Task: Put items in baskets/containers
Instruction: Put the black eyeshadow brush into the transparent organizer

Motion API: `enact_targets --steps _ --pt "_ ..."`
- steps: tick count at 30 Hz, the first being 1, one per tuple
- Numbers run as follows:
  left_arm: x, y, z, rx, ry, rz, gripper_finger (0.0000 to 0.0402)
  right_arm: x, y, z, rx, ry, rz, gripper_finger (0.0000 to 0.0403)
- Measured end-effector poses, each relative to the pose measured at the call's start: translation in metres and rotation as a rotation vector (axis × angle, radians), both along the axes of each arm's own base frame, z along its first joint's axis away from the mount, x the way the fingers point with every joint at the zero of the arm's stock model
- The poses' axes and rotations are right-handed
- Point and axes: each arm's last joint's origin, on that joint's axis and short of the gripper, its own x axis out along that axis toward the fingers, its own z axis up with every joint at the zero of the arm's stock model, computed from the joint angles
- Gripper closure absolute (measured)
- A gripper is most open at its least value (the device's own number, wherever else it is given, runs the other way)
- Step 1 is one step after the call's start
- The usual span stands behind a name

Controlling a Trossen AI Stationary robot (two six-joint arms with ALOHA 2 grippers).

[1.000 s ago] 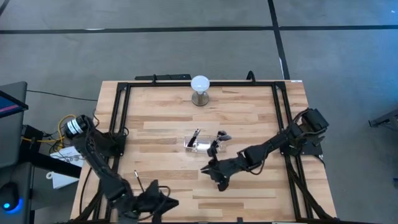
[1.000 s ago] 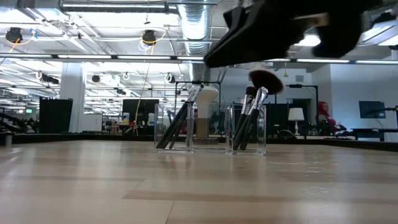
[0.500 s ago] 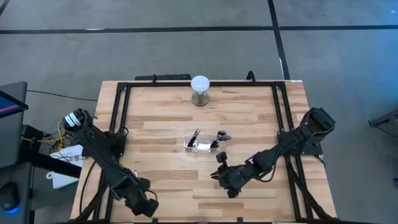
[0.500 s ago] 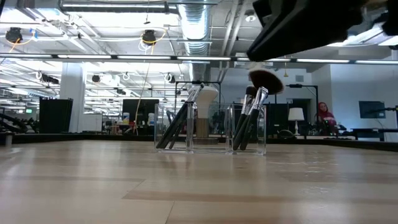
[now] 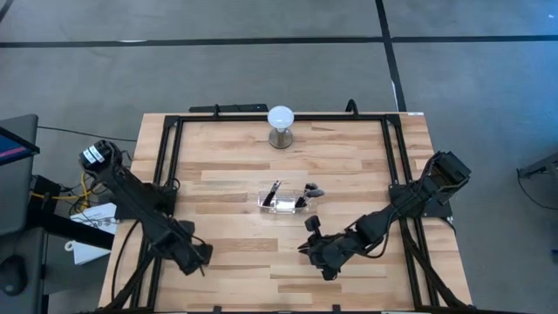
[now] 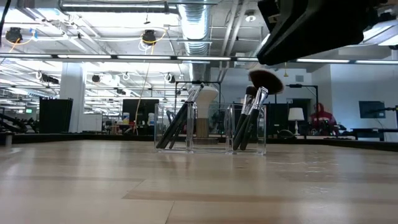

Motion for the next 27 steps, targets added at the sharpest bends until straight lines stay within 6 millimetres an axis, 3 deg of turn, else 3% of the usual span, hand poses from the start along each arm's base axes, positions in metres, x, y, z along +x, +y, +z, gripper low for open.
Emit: enact_targets --steps 5,10,20,27 --pt "0.001 0.010 -0.018 0.008 0.014 0.090 0.0174 0.000 -0.004 -0.002 -0.020 0.021 -0.004 0.0370" --pt "0.008 0.015 -0.021 0.025 -0.037 0.133 0.0170 0.001 -0.005 -0.002 -0.027 0.023 -0.003 0.0370" --pt "-0.003 0.025 -0.038 0.068 0.020 0.133 0.0236 0.001 -0.005 -0.002 -0.017 0.028 -0.012 0.0370" --pt "-0.002 0.025 -0.040 0.083 -0.003 0.133 0.0282 0.001 -0.005 -0.002 -0.015 0.026 -0.014 0.0370"
